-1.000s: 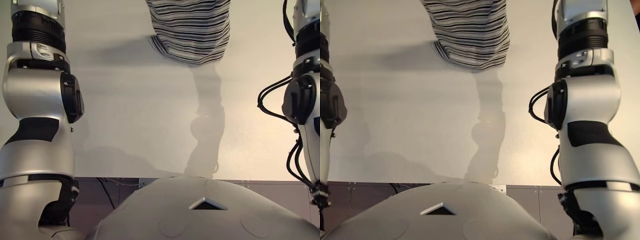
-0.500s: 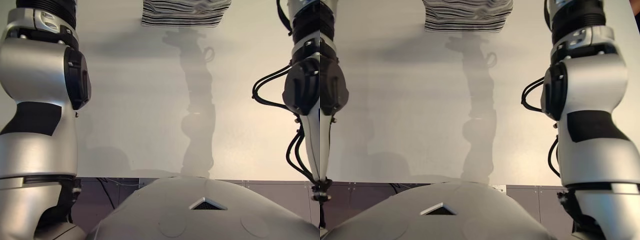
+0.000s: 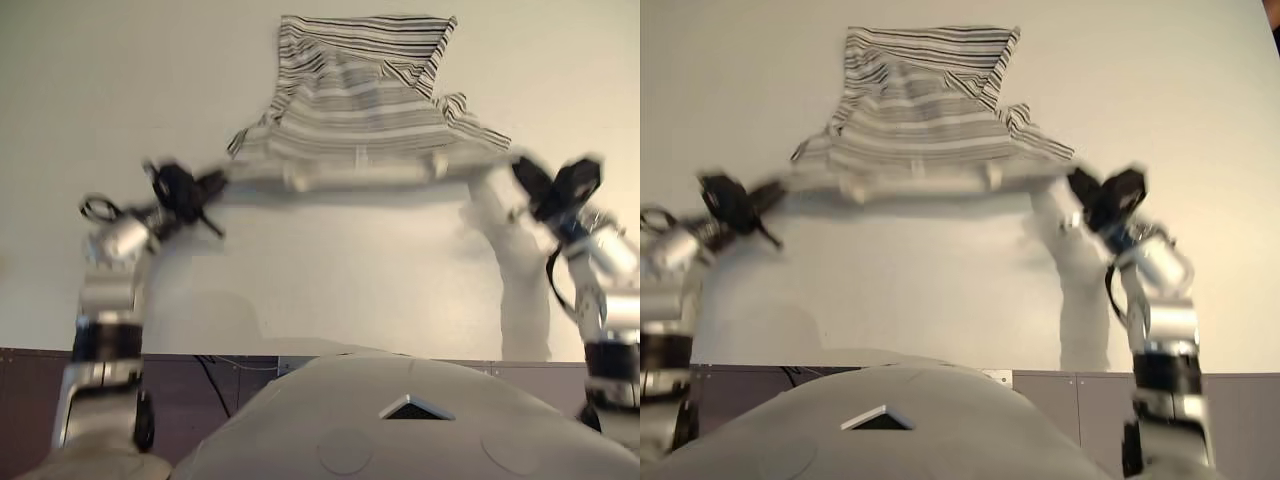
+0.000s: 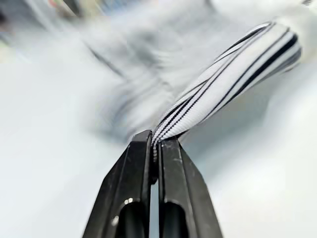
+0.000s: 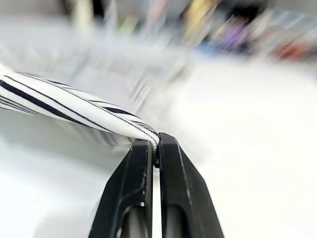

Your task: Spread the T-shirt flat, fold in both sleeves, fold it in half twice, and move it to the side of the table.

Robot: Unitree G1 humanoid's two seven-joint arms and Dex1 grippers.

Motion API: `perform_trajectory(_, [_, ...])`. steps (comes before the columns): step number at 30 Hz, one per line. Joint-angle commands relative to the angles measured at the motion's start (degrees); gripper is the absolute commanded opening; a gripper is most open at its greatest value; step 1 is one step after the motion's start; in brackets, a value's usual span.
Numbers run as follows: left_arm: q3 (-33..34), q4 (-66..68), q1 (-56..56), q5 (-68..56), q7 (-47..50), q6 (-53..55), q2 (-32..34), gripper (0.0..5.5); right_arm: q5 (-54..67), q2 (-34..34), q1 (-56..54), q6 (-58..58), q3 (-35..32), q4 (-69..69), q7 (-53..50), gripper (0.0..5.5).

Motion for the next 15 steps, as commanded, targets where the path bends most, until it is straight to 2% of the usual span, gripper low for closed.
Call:
perform_trajectory(1, [-1.16,-16.99,25.64,14.59,-5.38,-5.16,11.73,0.36,-11.1,-16.58,23.39,-2.49,4.79,-20.41,12.48,0.1])
perform_trajectory(6, [1.02,-18.58,30.13,21.19,-0.26,-10.66,10.37,0.98,-11.26,-18.29,24.84,-2.1,0.53,-22.86,14.0,0.91])
perform_trajectory(10, [3.75,-20.28,38.6,21.65,0.64,-15.41,10.39,1.43,-8.41,-21.27,33.13,-3.53,-6.7,-23.47,20.32,1.52])
perform_trajectory(12, [6.21,-21.19,41.84,17.0,-0.78,-12.38,10.81,1.74,-6.77,-21.83,37.25,-4.6,-10.85,-22.75,24.21,1.89])
perform_trajectory(15, [14.21,-21.06,42.08,-1.56,-8.56,3.35,14.31,2.07,4.42,-19.61,35.57,0.51,-19.0,-24.92,25.82,2.31])
